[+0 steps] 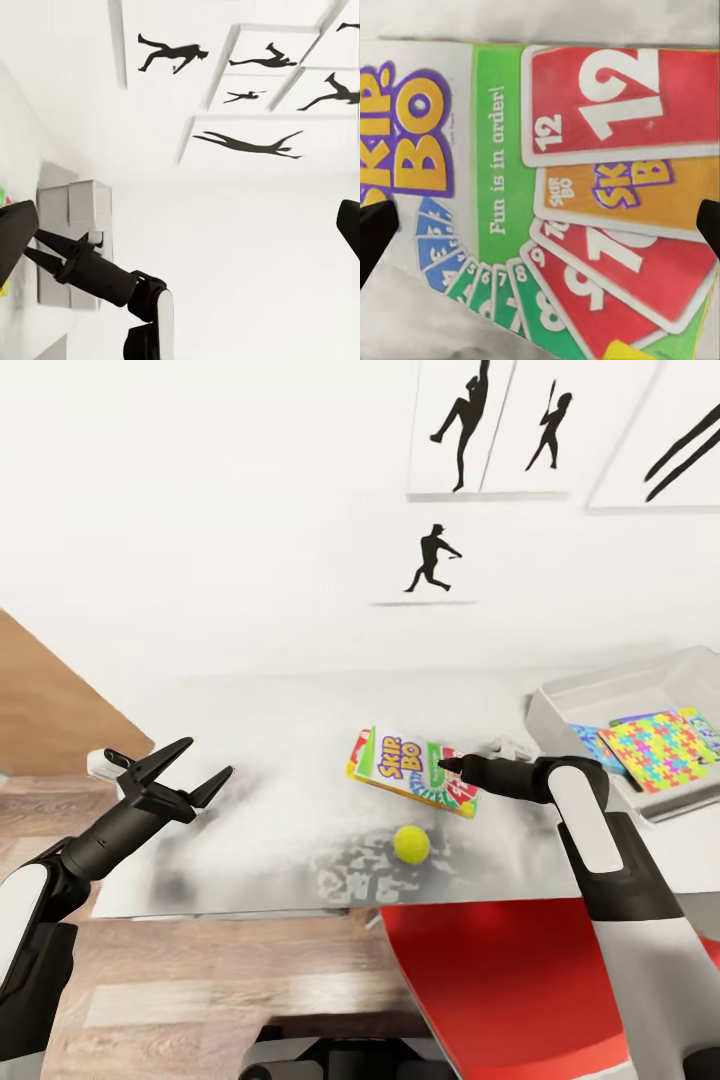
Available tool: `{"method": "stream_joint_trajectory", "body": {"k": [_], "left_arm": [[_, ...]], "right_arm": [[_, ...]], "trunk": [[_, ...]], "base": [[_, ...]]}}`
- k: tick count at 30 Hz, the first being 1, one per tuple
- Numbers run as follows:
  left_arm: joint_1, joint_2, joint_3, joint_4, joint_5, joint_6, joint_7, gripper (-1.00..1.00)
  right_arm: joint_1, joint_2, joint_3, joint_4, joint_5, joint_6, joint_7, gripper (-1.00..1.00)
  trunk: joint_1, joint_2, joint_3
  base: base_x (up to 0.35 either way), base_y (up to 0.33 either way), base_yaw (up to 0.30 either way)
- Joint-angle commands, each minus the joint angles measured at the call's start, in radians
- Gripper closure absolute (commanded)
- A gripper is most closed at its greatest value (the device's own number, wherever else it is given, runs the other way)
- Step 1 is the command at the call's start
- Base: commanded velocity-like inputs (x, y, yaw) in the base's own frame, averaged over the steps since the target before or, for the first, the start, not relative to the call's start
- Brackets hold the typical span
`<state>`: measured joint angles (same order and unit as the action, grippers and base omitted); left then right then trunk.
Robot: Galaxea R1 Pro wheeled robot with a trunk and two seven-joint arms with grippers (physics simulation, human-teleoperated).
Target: Put all the toys in the child's room - the three board games (two on the bed and one on the table), the two jigsaw puzzles on the table, and the tennis ball on the table - inside the toy box on the table in the child's room.
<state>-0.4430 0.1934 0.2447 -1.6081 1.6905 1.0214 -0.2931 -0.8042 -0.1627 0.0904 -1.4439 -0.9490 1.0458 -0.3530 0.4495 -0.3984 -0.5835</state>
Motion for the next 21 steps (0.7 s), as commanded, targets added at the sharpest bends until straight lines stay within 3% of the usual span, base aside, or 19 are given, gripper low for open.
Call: {"method": "stream_joint_trajectory", "body": {"k": [1,11,21], "left_arm": [[-0.001,0.0,0.001,0.001,-0.008,0.003,-0.008,-1.0],[-0.001,0.0,0.001,0.001,-0.008,0.003,-0.009,-1.0],[-0.001,0.0,0.001,0.001,-0.008,0.003,-0.01,-1.0]], "right_arm": [[-0.001,-0.001,0.001,-0.001,-0.01,0.001,-0.01,-1.0],[0.0,-0.001,0.002,-0.001,-0.011,0.001,-0.01,-1.0],[0.0,-0.002,0.001,-0.001,-0.011,0.001,-0.009,-1.0]], "trunk": [[0.001,-0.002,-0.001],[0.001,-0.002,-0.001],[0.001,-0.002,-0.001]], "base": [[0.0,0.0,0.266],[0.0,0.0,0.267],[0.0,0.0,0.103]]}}
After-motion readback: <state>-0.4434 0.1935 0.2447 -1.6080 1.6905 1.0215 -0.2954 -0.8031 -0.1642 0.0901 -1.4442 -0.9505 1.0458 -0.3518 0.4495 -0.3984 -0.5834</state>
